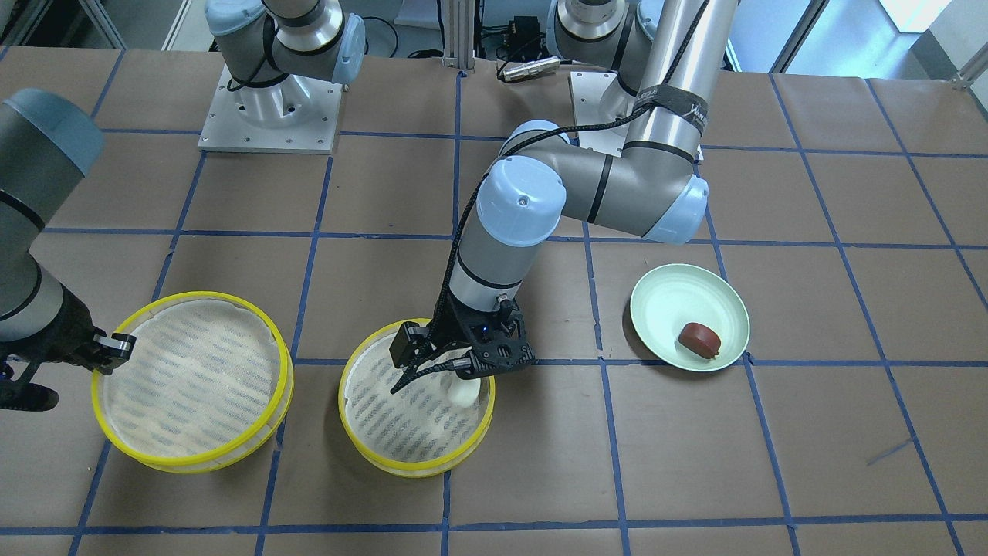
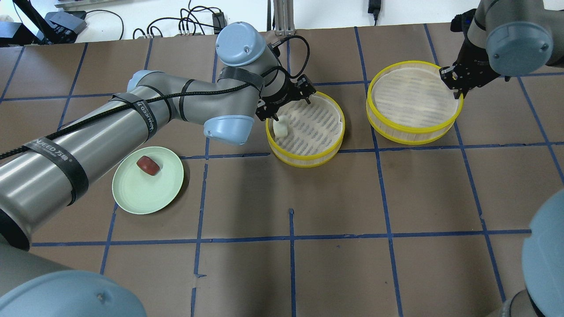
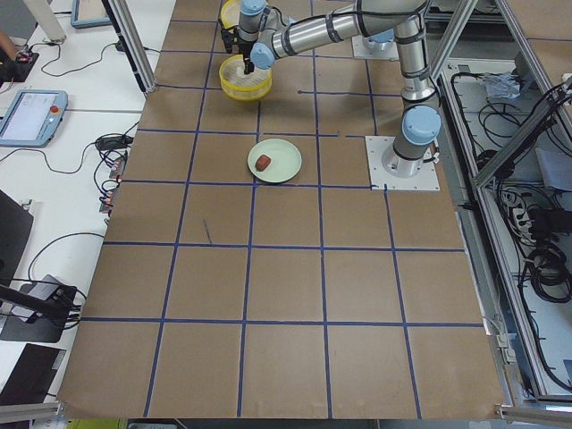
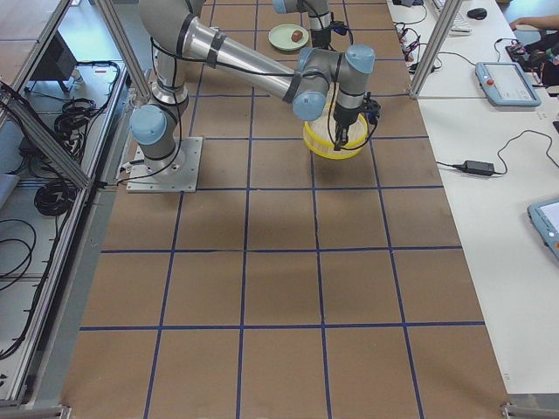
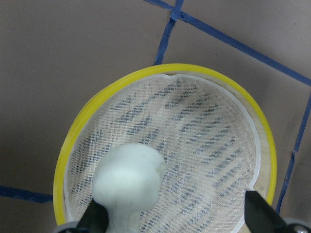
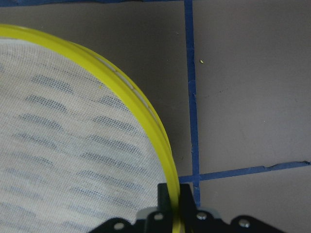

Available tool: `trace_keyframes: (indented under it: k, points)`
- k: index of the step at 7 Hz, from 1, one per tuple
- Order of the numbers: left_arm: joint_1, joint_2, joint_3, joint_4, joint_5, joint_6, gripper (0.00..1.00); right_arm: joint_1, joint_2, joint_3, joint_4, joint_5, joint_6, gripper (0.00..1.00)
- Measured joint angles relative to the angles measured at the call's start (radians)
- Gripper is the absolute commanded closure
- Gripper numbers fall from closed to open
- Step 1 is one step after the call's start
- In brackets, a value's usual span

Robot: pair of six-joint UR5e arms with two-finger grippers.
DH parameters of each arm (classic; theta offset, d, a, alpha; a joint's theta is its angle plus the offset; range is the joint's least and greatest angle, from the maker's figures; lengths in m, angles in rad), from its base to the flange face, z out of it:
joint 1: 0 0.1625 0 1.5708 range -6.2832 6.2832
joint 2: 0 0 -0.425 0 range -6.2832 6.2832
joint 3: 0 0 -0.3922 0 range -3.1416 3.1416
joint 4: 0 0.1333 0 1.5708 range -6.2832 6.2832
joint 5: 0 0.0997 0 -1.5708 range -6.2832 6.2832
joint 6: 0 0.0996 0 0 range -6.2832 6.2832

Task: Place buns in different layers of steamer
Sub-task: 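Stack the top tier onto the lower tier with right gripper while left withdraws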

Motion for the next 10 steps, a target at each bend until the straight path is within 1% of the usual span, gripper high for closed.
trace_keyframes:
  k: [1,2,3,4,7,8,10]
  points:
    - [0.000,0.005,0.000,0.000,0.002,0.013,0.00,0.003,-0.002,0.000,0.001,0.003,0.008,0.88]
    - [0.005,0.014,0.000,0.000,0.028,0.080,0.00,0.014,-0.006,-0.003,0.005,0.008,0.032,0.88]
    - [0.031,0.035,-0.002,-0.013,0.077,0.220,0.00,0.048,-0.011,-0.009,0.010,0.012,0.095,0.88]
    - [0.089,0.072,-0.005,-0.055,0.110,0.371,0.00,0.110,-0.014,-0.019,0.010,0.017,0.193,0.88]
    - [0.284,0.208,-0.053,-0.229,0.129,0.716,0.00,0.286,0.006,-0.030,-0.003,0.090,0.532,0.88]
    - [0.355,0.234,-0.094,-0.256,0.130,0.817,0.00,0.339,0.026,-0.029,-0.016,0.094,0.600,0.88]
    - [0.485,0.263,-0.208,-0.266,0.129,0.995,0.00,0.400,0.052,-0.024,-0.032,0.083,0.671,0.88]
